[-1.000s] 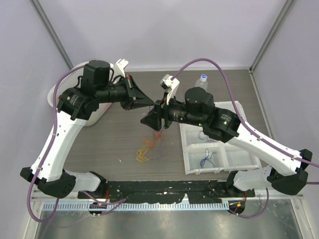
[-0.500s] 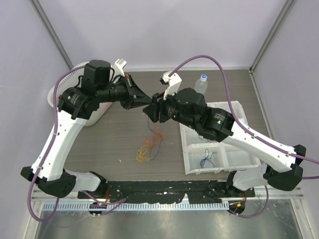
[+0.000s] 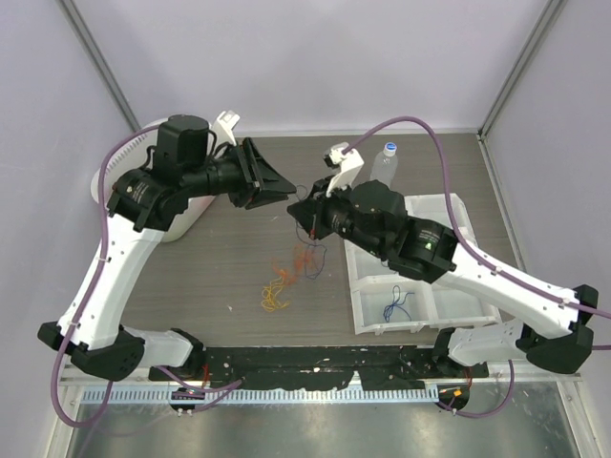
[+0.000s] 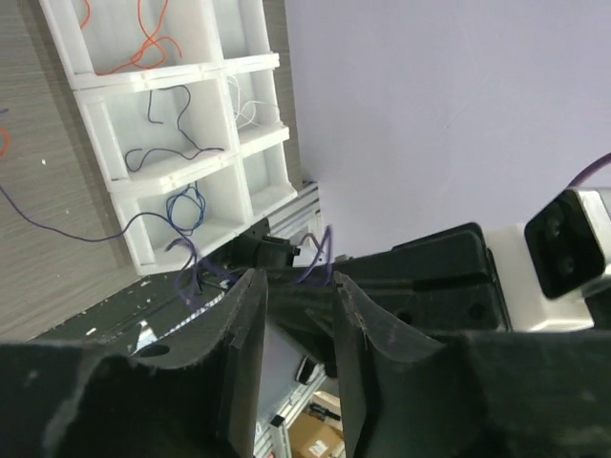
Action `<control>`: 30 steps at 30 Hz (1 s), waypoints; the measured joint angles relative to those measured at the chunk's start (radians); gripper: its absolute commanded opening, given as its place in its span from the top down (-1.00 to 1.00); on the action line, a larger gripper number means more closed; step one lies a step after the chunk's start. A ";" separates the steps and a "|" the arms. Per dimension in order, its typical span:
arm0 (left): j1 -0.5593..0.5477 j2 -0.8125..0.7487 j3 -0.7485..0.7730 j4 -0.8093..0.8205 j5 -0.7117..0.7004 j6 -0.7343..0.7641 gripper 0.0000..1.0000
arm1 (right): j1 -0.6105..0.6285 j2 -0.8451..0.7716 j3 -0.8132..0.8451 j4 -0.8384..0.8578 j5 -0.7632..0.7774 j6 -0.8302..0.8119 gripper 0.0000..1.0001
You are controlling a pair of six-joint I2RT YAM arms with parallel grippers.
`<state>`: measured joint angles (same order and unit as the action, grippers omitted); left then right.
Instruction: Untangle the cables
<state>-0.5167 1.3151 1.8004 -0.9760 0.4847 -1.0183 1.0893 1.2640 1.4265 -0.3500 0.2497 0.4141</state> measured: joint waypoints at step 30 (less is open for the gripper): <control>0.002 -0.110 -0.057 0.068 -0.126 -0.004 -0.51 | -0.306 -0.358 -0.397 -0.043 0.539 -0.014 0.99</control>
<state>-0.5144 1.2049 1.7432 -0.9085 0.3588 -1.0225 0.7837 0.9058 1.0298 -0.3927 0.7887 0.3996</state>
